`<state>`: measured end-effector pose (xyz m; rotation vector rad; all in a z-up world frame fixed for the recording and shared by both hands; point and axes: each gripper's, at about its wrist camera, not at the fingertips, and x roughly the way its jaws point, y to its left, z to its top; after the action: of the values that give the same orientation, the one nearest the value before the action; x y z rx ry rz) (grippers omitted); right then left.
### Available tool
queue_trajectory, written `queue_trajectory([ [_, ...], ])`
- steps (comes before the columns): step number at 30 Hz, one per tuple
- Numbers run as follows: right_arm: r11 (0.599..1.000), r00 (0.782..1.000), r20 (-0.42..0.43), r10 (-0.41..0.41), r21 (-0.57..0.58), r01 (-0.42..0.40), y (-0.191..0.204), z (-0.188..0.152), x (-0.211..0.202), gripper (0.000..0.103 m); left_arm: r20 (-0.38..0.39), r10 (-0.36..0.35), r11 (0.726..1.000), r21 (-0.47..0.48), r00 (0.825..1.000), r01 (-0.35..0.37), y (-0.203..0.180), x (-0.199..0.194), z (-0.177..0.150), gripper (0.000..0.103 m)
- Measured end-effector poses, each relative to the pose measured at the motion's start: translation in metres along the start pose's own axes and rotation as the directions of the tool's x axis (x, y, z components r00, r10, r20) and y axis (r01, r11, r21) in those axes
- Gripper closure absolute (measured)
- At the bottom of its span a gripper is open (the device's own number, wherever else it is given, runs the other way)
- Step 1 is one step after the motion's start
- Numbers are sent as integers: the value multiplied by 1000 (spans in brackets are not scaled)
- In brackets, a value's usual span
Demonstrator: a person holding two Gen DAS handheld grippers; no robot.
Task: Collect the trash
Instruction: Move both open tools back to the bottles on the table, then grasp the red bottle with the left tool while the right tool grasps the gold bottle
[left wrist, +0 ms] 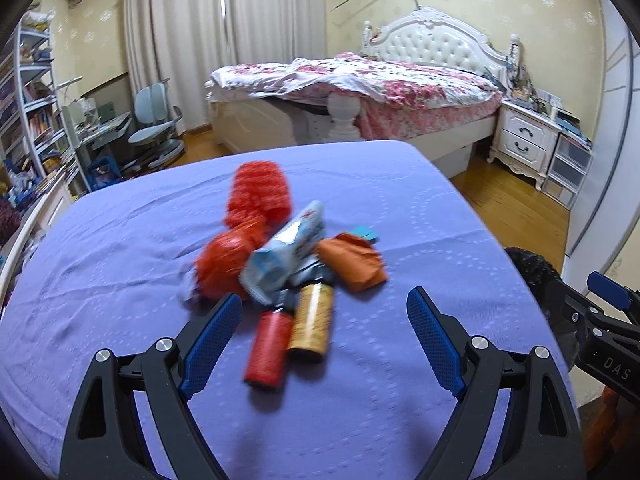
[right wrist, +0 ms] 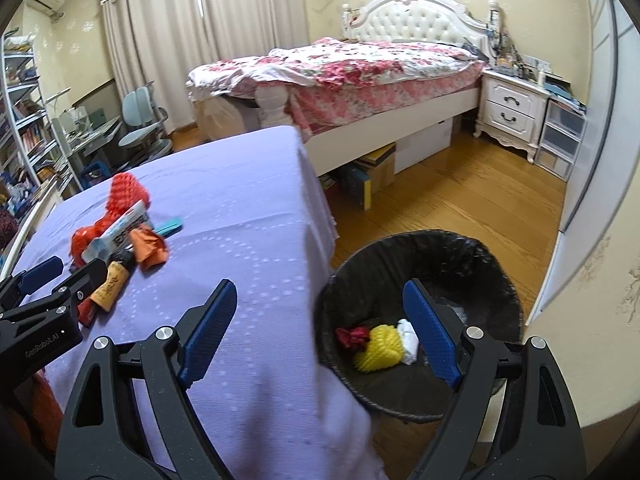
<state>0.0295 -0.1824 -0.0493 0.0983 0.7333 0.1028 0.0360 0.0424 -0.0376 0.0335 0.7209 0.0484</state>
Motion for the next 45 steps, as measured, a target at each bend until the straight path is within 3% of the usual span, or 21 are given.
queue_trajectory([
  [6,998,999,-26,39,-51,-40,31,-6,7,20,-37,42,998,-50,998,-44,36,6,-11,19],
  [13,994,998,-36,47,-97,-51,55,-4,14,20,-64,40,996,-73,997,-44,52,16,-14,20],
  [18,992,998,-43,47,-114,-52,64,-3,18,20,-105,-2,998,-56,994,-4,50,26,-13,36],
  [23,990,997,-55,47,-127,-53,68,-4,22,20,-142,-44,999,-29,989,40,48,33,-15,43],
  [26,989,997,-58,46,-136,-54,72,-4,23,20,-152,-86,996,-31,985,82,48,35,-17,62],
  [30,988,997,-59,48,-147,-56,76,-5,24,20,-146,-121,992,-38,982,117,50,32,-20,73],
  [45,970,991,-81,109,-212,-124,112,-14,20,20,-138,-97,994,-68,986,88,71,6,-41,75],
])
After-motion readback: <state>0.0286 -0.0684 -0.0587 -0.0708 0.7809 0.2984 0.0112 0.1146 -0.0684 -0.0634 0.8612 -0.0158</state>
